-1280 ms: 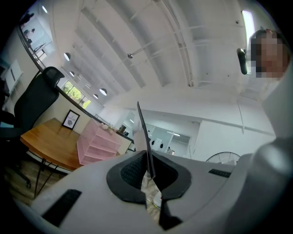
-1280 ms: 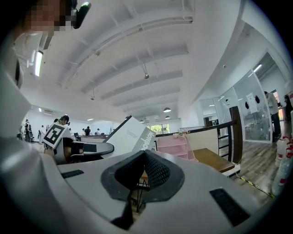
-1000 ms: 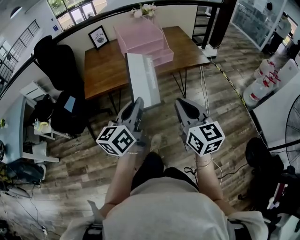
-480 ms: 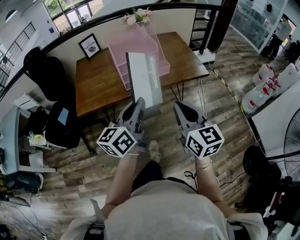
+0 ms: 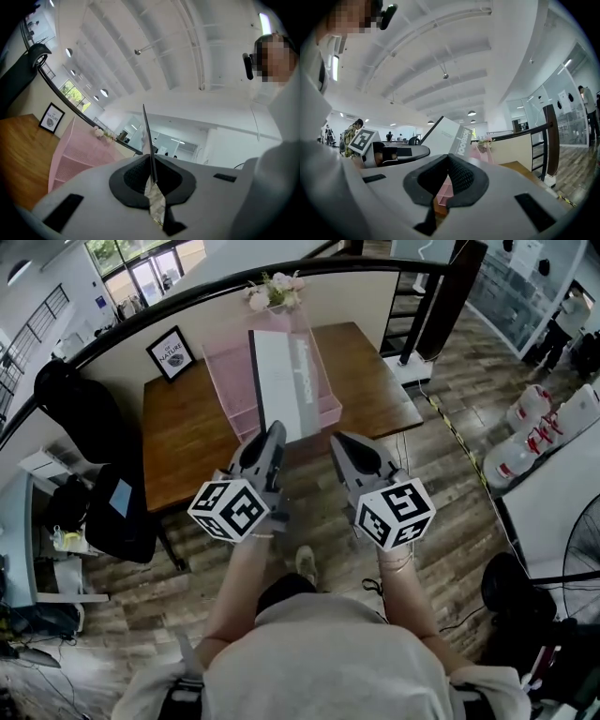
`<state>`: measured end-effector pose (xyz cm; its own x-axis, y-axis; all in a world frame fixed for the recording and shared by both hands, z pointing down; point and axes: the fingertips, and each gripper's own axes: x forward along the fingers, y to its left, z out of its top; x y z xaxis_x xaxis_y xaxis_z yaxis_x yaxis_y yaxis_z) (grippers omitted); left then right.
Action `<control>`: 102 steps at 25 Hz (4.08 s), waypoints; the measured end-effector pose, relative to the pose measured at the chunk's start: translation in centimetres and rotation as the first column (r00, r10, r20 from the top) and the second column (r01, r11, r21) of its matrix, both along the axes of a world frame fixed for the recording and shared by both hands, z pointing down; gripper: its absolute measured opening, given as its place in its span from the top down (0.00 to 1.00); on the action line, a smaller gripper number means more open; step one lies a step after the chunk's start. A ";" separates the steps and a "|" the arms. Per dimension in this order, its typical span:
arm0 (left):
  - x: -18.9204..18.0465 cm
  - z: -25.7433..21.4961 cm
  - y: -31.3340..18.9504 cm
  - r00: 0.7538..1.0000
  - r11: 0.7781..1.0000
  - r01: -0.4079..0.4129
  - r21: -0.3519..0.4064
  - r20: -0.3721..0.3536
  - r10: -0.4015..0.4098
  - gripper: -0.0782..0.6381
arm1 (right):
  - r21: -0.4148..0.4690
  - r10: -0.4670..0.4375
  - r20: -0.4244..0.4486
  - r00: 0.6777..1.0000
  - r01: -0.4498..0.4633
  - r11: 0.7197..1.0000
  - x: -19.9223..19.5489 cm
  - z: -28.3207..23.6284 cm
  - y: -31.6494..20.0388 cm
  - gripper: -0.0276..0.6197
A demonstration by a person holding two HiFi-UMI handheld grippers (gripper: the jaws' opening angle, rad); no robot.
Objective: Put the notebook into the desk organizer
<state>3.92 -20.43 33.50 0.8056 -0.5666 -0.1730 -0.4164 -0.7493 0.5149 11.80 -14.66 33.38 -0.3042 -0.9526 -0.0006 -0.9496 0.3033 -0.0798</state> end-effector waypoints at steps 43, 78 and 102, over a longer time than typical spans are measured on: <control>1.1 2.5 -16.0 0.961 0.947 0.245 -0.209 -0.073 -0.265 0.86 | -0.024 -0.273 0.086 0.958 0.276 0.961 2.1 1.3 -18.9 0.94; 4.3 4.7 -17.6 0.960 0.934 0.256 -0.250 0.176 -0.216 0.30 | -0.037 -0.341 0.068 0.938 0.343 0.938 1.8 1.8 -20.3 0.94; 4.4 7.7 -16.3 0.537 0.982 0.149 0.112 0.825 -0.176 0.36 | -0.039 -0.352 0.076 0.933 0.355 0.934 1.6 2.0 -20.2 0.94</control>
